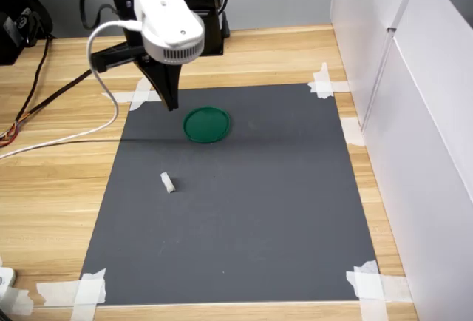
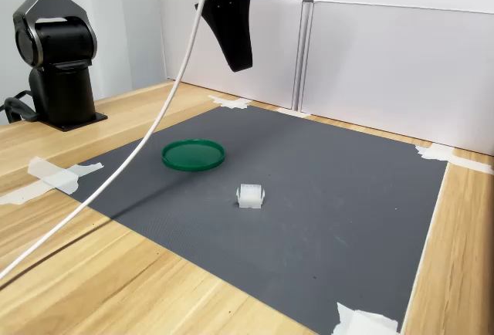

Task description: Grasp a white terminal and put it in the green lid.

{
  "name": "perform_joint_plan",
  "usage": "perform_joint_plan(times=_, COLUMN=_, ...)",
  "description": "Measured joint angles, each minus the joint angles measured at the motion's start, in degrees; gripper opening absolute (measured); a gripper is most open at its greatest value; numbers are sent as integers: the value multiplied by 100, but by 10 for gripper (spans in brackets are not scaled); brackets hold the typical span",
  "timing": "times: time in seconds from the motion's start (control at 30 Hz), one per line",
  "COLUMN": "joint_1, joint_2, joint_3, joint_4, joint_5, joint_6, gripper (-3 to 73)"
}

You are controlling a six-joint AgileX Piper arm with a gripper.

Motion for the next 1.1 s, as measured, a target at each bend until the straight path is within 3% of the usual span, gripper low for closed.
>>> perform_joint_plan(times=0.13, joint_1=-58, joint_2=91, joint_3=-83, joint_4=0, joint_5=99, joint_6=-165, gripper=-11)
perform_joint_plan(times=0.23, joint_1=-61, joint_2=148, joint_3=-88, joint_4=-21, joint_5=197, joint_6=-209, gripper=39)
perform_joint_plan(times=0.37, joint_1=-61, joint_2=180, joint_3=-88, joint_4=-57, joint_5=224, joint_6=-280, gripper=175)
perform_joint_plan(times=0.53, joint_1=-61, joint_2=180, joint_3=-100, joint_4=-83, joint_5=83, joint_6=-287, gripper=408)
perform_joint_plan(times=0.67, joint_1=-61, joint_2=180, joint_3=-247, joint_4=-59, joint_5=-87, joint_6=-294, gripper=513)
perform_joint_plan(times=0.9, joint_1=-61, joint_2=180, joint_3=-465, joint_4=112, joint_5=-426, joint_6=-294, gripper=539)
perform_joint_plan(times=1.1, joint_1=-61, joint_2=367, joint_3=-536, joint_4=167, joint_5=199, joint_6=-260, gripper=539)
